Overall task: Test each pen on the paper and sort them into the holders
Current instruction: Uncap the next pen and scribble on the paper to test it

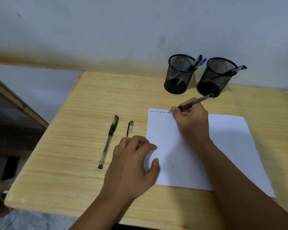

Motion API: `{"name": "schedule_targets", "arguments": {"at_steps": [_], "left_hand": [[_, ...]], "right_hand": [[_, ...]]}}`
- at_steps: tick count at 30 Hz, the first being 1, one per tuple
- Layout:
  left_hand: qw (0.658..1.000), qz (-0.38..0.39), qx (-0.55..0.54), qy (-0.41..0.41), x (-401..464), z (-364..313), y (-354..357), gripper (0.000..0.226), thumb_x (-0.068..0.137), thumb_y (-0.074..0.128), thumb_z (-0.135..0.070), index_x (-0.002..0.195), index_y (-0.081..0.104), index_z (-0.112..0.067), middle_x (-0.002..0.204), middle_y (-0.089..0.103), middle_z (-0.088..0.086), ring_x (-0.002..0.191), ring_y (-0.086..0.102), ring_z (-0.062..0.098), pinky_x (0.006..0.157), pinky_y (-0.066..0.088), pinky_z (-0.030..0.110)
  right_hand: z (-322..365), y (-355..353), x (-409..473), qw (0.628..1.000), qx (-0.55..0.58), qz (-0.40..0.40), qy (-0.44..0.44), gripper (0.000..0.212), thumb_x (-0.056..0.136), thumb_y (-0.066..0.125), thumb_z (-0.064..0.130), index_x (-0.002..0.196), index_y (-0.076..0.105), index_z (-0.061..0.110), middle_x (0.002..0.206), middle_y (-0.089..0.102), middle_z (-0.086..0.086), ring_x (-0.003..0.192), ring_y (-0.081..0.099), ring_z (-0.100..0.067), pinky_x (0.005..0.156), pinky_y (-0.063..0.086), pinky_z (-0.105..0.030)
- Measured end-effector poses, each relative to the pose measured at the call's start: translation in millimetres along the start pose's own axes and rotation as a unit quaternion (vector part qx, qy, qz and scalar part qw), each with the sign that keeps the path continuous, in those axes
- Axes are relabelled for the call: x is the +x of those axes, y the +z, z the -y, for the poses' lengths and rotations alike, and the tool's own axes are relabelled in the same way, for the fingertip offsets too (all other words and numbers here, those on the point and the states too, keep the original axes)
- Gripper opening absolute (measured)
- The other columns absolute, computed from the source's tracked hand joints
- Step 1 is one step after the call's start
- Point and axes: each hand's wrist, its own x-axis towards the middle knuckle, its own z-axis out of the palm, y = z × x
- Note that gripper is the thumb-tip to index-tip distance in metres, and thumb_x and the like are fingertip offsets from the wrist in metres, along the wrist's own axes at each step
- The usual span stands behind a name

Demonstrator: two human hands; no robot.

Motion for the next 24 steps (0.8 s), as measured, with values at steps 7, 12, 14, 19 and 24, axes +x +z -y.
{"name": "schedule_targets", "arguments": {"at_steps": [7,12,14,19,24], "left_hand": [[1.000,0.003,-0.005,-0.002,1.3,-0.1,-0.3,0.034,0.082,0.056,-0.046,0.113,0.065,-0.035,0.112,0.052,-0.020,0.109,0.042,0.007,0.087,0.031,0.027],[1.000,-0.001,-0.002,0.000,1.0,-0.5,-0.5,0.034,0.082,0.056,-0.046,0.114,0.065,-0.035,0.112,0.052,-0.021,0.110,0.042,0.006,0.090,0.036,0.028],[1.000,-0.001,-0.005,-0.004,0.5,-0.7,-0.4,0.035,0.083,0.056,-0.046,0.115,0.066,-0.036,0.112,0.053,-0.022,0.111,0.042,0.006,0.092,0.039,0.030],[1.000,-0.012,-0.007,-0.006,-3.0,-0.6,0.0,0.037,0.083,0.055,-0.047,0.116,0.068,-0.035,0.115,0.056,-0.022,0.112,0.044,0.008,0.092,0.046,0.038],[0.999,-0.029,-0.034,-0.008,-3.3,-1.8,-2.1,0.037,0.084,0.056,-0.048,0.115,0.070,-0.034,0.115,0.057,-0.023,0.111,0.046,0.006,0.094,0.046,0.039]], "right_hand": [[-2.6,0.7,2.8,1.000,0.016,0.006,0.011,0.015,0.086,0.073,0.029,0.085,0.061,0.020,0.079,0.076,0.003,0.077,0.074,-0.012,0.083,0.061,-0.040],[-1.3,-4.7,4.4,0.994,0.089,0.008,0.056,0.019,0.087,0.073,0.025,0.093,0.065,0.008,0.079,0.076,-0.001,0.075,0.075,-0.011,0.084,0.061,-0.038],[1.6,-9.0,5.8,0.984,0.152,0.006,0.087,0.018,0.088,0.073,0.018,0.095,0.066,0.004,0.077,0.075,0.000,0.071,0.073,-0.009,0.085,0.061,-0.038],[5.1,-28.1,7.6,0.962,0.244,0.016,0.117,0.009,0.087,0.074,0.013,0.082,0.068,0.015,0.071,0.073,-0.002,0.072,0.070,-0.018,0.087,0.061,-0.046],[11.5,-50.2,1.9,0.957,0.273,0.022,0.096,0.010,0.086,0.075,0.011,0.084,0.066,0.013,0.074,0.074,-0.007,0.073,0.070,-0.020,0.082,0.060,-0.039]]}}
